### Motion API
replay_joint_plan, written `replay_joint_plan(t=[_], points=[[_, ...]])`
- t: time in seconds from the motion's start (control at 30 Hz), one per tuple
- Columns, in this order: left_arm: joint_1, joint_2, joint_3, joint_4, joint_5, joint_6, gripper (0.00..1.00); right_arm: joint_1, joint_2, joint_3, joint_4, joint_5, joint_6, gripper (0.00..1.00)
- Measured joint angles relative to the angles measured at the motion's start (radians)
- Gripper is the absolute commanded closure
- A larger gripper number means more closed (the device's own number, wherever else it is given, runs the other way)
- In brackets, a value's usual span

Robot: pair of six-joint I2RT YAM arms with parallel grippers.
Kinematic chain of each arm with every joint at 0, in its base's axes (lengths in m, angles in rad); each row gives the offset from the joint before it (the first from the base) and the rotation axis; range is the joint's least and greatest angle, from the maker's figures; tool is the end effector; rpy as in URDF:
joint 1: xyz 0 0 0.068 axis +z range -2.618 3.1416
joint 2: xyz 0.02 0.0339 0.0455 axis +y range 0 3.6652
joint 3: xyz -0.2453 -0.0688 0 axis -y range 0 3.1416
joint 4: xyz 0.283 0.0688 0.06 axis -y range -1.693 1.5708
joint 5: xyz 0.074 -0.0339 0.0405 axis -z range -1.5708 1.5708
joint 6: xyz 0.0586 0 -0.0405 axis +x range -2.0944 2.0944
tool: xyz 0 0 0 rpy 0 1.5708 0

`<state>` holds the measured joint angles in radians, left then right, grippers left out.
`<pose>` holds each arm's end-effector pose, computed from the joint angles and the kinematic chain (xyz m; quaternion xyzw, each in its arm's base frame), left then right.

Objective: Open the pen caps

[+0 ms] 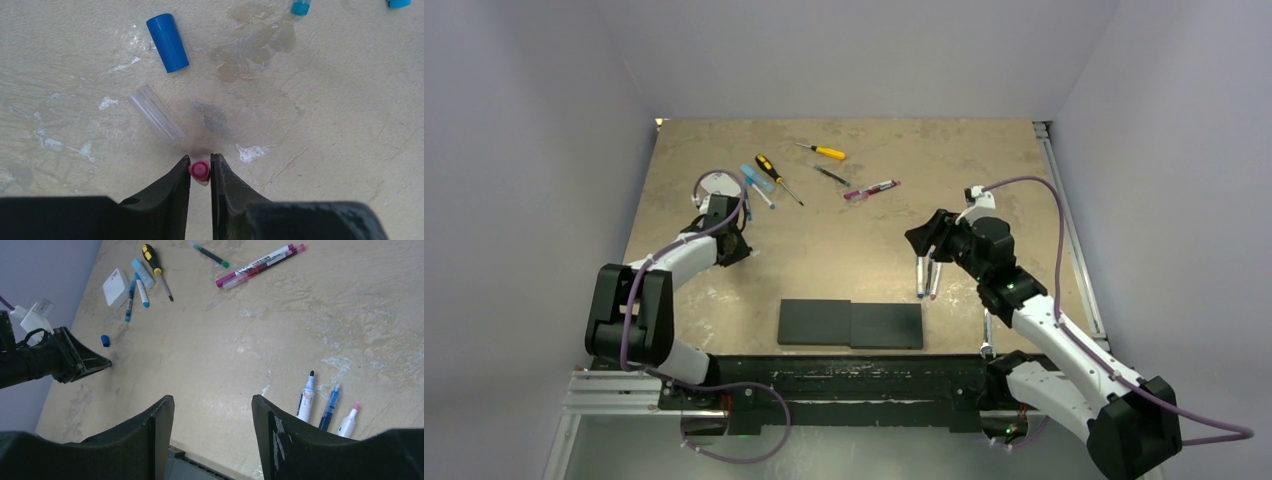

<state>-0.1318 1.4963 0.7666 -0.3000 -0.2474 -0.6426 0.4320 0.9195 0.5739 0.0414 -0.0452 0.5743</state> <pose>0.3192 -0.0278 0.1021 -0.2735 0.9169 0.0099 0.2905 0.2571 0.1215 0.2295 0.0439 0.8048 0.3012 0.5095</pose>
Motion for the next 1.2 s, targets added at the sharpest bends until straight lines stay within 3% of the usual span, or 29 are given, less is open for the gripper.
replay_joint_plan(t=[0.5,0.67,0.87,1.2], points=[[-0.013,-0.024,0.024,-0.005,0.036,0.000,0.61,0.000,0.022,0.052,0.001,0.012,-0.003,0.40],[-0.114,-0.196,0.028,0.024,0.090,-0.012,0.55,0.002,0.225,0.187,0.006,0.074,0.010,0.44],[-0.226,-0.451,-0.053,0.196,0.189,-0.076,0.52,0.014,0.590,0.400,0.017,0.151,0.047,0.44],[-0.229,-0.533,-0.158,0.182,0.248,-0.106,0.53,0.046,0.972,0.710,-0.077,0.286,0.042,0.45]])
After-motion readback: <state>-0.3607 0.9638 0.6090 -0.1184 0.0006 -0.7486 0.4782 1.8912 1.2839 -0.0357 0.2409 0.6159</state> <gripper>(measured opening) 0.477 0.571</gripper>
